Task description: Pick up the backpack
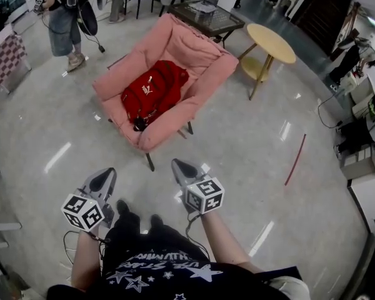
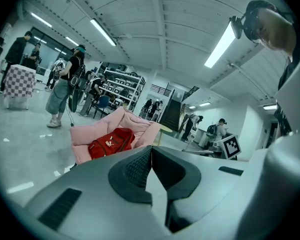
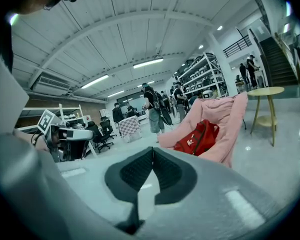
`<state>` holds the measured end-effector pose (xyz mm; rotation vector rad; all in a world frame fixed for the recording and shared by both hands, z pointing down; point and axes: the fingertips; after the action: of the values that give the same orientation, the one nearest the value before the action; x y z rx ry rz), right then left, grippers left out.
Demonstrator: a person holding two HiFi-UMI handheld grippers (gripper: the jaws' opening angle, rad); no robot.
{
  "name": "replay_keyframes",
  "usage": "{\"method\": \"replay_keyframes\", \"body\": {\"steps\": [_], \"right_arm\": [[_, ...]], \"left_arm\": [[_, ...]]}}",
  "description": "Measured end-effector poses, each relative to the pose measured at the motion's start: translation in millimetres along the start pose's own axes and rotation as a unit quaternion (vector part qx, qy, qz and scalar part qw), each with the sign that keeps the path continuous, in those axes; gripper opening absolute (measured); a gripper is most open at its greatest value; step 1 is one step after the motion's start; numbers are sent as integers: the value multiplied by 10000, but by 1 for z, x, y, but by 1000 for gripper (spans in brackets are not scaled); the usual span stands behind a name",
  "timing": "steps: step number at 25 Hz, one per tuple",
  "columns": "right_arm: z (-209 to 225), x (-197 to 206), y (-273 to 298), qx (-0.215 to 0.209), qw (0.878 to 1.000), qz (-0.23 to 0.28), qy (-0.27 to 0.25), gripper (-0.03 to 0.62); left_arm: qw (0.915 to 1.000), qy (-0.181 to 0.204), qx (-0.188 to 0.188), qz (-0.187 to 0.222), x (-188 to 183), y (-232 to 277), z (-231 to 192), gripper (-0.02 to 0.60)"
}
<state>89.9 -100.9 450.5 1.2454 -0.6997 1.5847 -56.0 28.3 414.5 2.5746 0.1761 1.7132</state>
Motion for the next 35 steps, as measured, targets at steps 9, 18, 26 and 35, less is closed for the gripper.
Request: {"method": "replay_keyframes", "body": {"steps": [9,18,26,35], "right_arm": [[24,-3,42,441,9990,2,19,0],[45,-15,118,1201,9928,15,-19,0],[44,-21,183,1812,9834,43,54,0],[41,-12,202,2437,9698,12,79,0]], "left_arm": [[9989,-69,409,-224,-7,65,-42,9],[9921,-148,1075,-627,-30,133,-116,9],[9825,-100,1601,-952,-58,175,-184,9],[9666,-139,2208,-1298,-52,209,-215,9]]}}
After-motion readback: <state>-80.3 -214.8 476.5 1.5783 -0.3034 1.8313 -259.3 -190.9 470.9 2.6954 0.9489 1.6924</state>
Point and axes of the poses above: the fingertips, and each gripper's own axes: y forward along the fingers, z to its right, x out of its underside, and after that the axes turned 11 degrees about z, right-handed
